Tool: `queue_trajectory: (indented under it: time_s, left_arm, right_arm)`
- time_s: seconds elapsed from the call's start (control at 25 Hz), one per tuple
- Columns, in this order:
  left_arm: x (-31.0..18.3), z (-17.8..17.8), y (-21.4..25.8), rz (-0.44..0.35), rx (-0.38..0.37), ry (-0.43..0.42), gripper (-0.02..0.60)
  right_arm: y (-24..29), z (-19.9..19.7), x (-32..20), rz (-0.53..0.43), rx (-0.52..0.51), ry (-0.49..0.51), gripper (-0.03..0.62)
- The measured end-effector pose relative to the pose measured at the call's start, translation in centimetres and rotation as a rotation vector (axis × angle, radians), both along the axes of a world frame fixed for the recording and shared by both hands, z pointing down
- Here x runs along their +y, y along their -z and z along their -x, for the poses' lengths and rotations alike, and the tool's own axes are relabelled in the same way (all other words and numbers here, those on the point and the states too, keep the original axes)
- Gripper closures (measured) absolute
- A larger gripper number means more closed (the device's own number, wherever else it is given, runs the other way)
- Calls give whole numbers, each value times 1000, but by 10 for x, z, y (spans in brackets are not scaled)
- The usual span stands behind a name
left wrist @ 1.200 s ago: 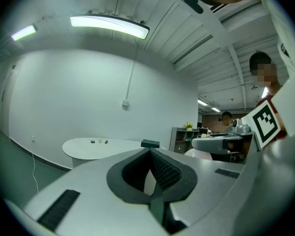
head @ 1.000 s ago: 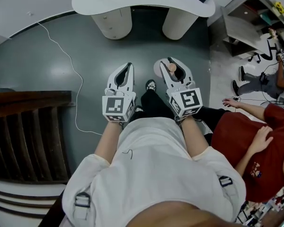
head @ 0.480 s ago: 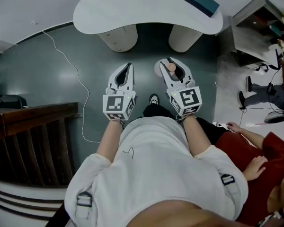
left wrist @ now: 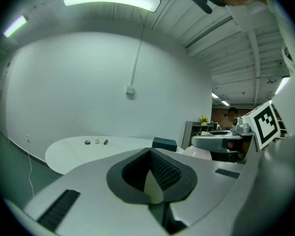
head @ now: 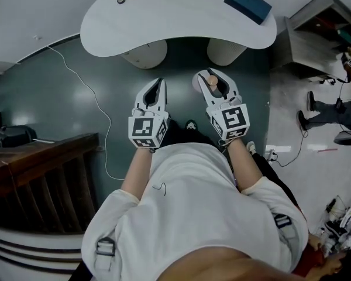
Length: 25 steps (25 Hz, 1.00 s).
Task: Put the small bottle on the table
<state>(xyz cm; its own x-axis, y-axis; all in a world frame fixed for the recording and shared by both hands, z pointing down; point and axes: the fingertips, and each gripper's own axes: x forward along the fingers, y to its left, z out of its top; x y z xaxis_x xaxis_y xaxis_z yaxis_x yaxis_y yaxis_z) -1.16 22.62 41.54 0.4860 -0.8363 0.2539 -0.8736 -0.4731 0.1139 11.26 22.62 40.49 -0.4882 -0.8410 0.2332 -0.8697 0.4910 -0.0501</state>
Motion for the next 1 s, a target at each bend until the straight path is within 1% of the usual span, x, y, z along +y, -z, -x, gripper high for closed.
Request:
queue_trajectory:
  time_s: [0.2, 0.4, 0.72, 0.88, 1.0]
  left_arm:
    - [-50, 0, -8, 12, 2, -11, 569]
    - [-113, 5, -13, 17, 8, -48, 569]
    - [-221, 29, -21, 46, 2, -130, 569]
    - [-262, 45, -33, 62, -2, -166, 569]
    - [-288, 57, -42, 74, -9, -173, 569]
  right_arm:
    - [-7, 0, -46, 13, 0, -12, 479]
    - [-10, 5, -101, 19, 15, -42, 479]
    - [-11, 24, -198, 45, 15, -128, 480]
    - [-22, 37, -233, 67, 4, -162, 480]
    - [-30, 48, -259, 77, 8, -173, 480]
